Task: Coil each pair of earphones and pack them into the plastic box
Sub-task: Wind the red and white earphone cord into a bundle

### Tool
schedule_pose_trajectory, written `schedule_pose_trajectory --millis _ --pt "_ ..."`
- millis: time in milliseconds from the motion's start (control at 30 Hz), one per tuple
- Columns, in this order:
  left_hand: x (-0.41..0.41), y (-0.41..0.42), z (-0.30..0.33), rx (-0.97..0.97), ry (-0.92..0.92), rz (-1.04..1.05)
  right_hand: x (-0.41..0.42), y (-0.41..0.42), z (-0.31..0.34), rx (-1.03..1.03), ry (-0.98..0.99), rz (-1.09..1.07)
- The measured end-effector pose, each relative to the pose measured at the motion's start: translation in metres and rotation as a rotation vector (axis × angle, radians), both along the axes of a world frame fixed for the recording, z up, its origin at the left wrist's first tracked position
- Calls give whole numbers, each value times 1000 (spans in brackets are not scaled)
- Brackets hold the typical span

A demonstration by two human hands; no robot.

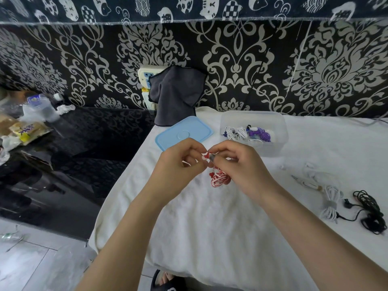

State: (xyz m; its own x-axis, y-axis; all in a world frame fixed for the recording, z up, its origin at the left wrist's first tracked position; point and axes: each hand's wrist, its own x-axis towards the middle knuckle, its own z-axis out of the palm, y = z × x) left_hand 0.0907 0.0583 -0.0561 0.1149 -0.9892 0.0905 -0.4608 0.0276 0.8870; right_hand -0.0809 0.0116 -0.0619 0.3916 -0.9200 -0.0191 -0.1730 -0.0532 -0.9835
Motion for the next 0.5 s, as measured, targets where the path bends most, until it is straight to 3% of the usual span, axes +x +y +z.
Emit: schedule_pose_trajectory --millis 267,500 --pt "4 5 4 -23 -54 -14 0 -2 1 84 -91 -5" --pt "2 6 8 -34 20 -8 -2 -5 3 187 -192 33"
